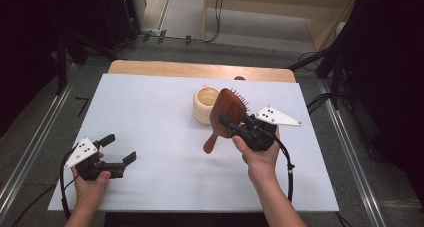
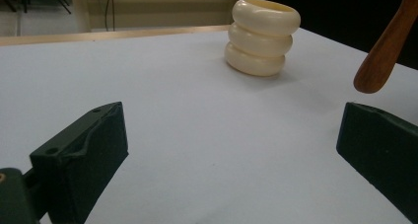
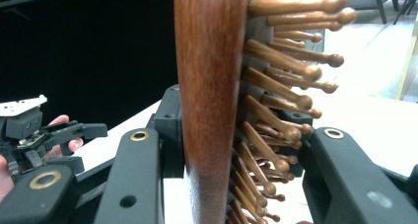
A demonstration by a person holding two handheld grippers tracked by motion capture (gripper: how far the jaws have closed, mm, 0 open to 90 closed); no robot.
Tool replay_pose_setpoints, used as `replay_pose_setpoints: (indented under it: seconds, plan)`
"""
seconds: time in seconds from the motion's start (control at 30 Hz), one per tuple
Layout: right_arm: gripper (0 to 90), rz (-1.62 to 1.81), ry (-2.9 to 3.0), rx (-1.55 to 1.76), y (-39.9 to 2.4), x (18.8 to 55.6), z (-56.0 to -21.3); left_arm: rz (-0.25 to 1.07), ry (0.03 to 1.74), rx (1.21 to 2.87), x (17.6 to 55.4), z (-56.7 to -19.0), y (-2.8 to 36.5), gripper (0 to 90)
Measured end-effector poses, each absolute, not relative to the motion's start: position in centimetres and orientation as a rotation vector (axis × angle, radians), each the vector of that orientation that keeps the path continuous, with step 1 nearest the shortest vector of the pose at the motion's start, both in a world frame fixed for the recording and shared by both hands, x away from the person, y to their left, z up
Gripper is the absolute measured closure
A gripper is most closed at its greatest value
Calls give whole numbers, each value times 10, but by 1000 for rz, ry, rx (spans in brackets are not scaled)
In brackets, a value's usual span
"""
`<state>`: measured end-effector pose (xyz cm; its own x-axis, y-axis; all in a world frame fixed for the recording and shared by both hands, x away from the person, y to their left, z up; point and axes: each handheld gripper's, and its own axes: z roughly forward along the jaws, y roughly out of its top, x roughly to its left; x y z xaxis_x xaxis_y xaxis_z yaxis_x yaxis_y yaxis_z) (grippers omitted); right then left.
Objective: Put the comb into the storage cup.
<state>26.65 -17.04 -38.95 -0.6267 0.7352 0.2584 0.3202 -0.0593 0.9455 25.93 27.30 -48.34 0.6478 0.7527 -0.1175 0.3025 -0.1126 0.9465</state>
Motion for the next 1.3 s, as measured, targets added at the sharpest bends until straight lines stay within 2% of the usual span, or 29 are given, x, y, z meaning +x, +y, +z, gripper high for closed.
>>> replay_pose_setpoints:
  seconds: [0.7,1.3]
  plan:
    - [554,1723,1866,1137,-173,282,-379,540,926,1669,255,-482,306,0]
    - [555,1712,1857,1138,-173,299,-374,553,917,1691,254,-487,302,0]
